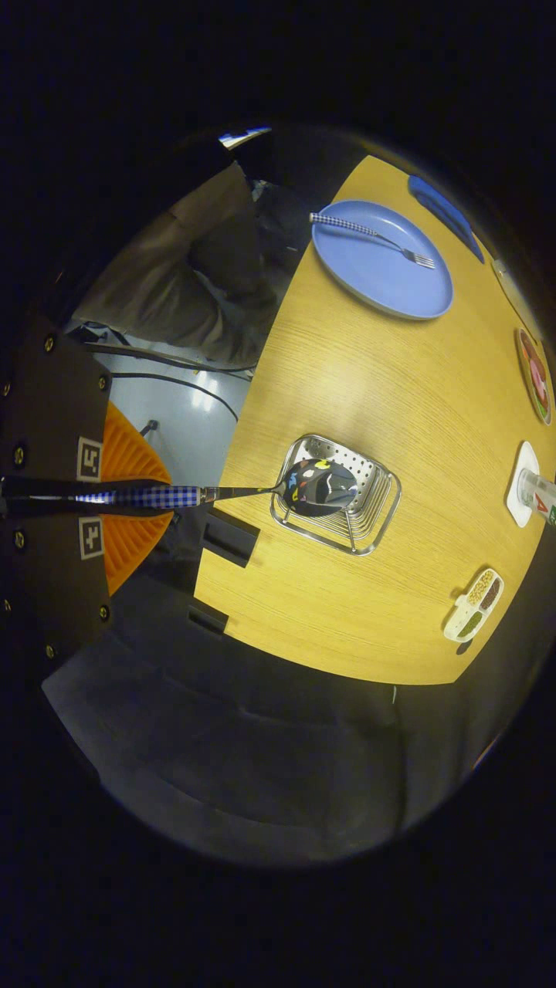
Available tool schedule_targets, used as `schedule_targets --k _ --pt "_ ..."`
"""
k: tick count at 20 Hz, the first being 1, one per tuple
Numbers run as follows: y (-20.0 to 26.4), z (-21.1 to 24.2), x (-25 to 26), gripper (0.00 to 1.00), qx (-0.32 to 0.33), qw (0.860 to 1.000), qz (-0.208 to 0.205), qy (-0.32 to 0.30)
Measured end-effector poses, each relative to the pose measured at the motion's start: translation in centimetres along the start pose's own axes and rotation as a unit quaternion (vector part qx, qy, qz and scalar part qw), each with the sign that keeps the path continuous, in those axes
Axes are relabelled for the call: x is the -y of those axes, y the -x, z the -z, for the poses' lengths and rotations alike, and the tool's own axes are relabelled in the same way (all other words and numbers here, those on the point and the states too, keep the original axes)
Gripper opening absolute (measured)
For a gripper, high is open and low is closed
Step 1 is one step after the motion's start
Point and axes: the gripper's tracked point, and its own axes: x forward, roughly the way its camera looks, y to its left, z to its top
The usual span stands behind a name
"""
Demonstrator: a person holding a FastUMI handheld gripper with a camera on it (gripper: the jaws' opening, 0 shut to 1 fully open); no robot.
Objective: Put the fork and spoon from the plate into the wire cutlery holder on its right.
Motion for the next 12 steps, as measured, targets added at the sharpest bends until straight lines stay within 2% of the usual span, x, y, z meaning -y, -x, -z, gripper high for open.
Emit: schedule_targets --k 7,12 --pt "-1.5 -2.7 2.5 0.02 -0.068 0.993 0.039 0.093" --pt "-3.2 -5.0 2.0 0.03 -0.085 0.988 0.033 0.124"
